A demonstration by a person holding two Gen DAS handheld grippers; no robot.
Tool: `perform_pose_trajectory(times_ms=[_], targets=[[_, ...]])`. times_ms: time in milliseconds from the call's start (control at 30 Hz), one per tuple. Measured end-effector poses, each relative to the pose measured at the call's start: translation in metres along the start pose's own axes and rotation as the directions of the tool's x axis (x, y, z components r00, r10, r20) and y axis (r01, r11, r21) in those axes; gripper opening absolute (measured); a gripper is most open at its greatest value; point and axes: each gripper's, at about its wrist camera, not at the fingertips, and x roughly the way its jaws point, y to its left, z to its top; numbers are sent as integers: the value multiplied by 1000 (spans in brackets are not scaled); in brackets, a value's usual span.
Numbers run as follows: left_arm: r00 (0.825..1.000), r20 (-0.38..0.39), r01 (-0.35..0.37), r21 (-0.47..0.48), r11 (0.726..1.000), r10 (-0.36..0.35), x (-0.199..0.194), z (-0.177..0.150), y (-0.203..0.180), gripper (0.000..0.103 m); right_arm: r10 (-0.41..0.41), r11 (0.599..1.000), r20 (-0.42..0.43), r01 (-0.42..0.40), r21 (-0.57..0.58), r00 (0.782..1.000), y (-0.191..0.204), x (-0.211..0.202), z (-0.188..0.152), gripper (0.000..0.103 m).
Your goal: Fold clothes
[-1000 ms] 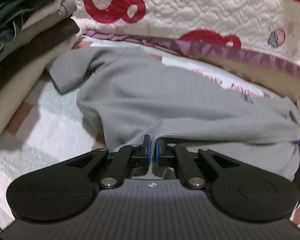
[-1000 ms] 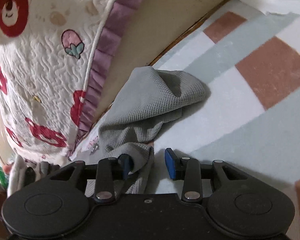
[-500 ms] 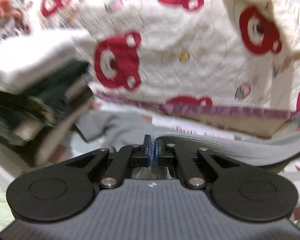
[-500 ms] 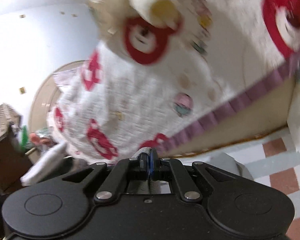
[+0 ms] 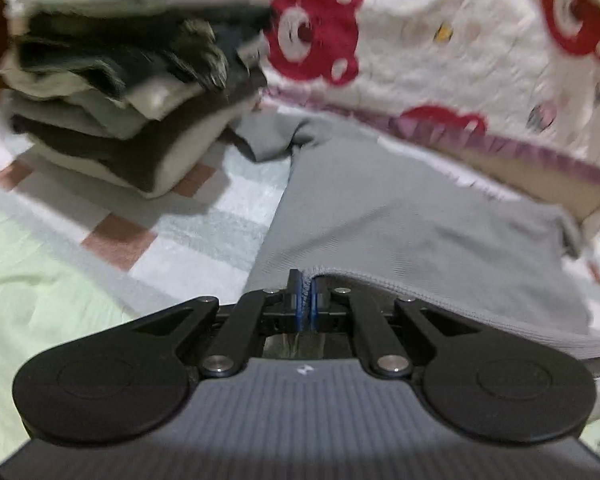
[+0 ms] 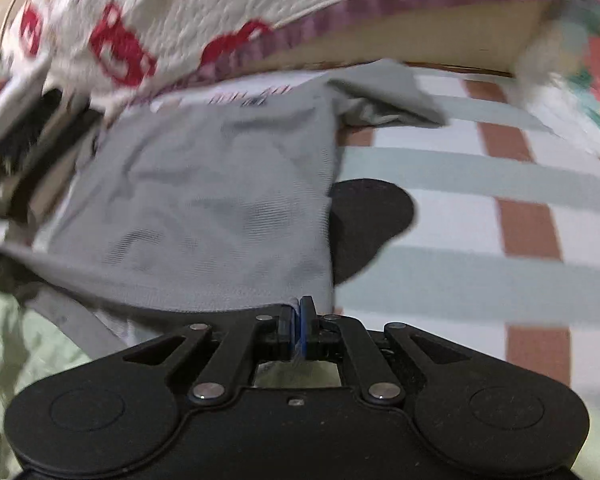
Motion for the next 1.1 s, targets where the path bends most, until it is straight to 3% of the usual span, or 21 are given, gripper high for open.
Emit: perform_pose_trajectory(times_ms=[67, 100, 133, 267, 367, 500, 567, 700, 900, 933, 967, 1000, 1100], targets=[[998, -55, 18, -33, 999, -19, 18, 1, 6, 4, -24, 1000, -53, 24, 3, 998, -7, 16, 7, 10], [996, -81, 28, -53, 998, -32, 26, 1, 9, 4, -28, 999, -74, 30, 18, 997, -10, 21, 7, 21], [994, -99, 36, -70, 997, -43, 30, 1, 12, 4, -20, 999, -83, 23, 46, 996, -12, 21, 3, 23], [992, -108, 48, -94, 994, -59, 25, -12, 19, 6, 18, 988, -119, 1, 157, 993, -19, 22, -11, 26], [991, -121, 46, -80, 996, -56, 15, -19, 21, 8, 37, 975, -140, -5, 221, 989, -22, 22, -21, 38], [994, -112, 17, -13, 1000, -18, 0, -30, 15, 21, 28, 994, -149, -12, 108, 988, 4, 16, -23, 56], [992, -128, 13, -2, 1000, -13, -1, -35, 12, 33, 25, 999, -187, -19, 36, 982, 14, 21, -24, 56], [982, -184, 29, -41, 999, -36, 10, -46, 11, 41, -19, 1000, -235, 21, 5, 972, 15, 28, -27, 55], [987, -160, 14, -107, 994, -31, 23, -45, 17, 38, -35, 997, -162, 46, 64, 986, 6, 20, -27, 54], [987, -158, 10, -101, 995, -26, 25, -44, 16, 29, -34, 998, -152, 43, 55, 988, 7, 21, -27, 49], [988, -155, 2, -87, 996, -16, 26, -42, 16, 7, -37, 999, -143, 42, 29, 989, 9, 24, -28, 28], [988, -152, -6, -68, 998, -5, 26, -41, 14, 7, -45, 999, -121, 46, 2, 992, 12, 25, -29, 6], [995, -103, 0, 0, 1000, 0, -6, -27, 10, 6, -65, 993, 56, 70, -98, 996, 30, -11, -26, 6]])
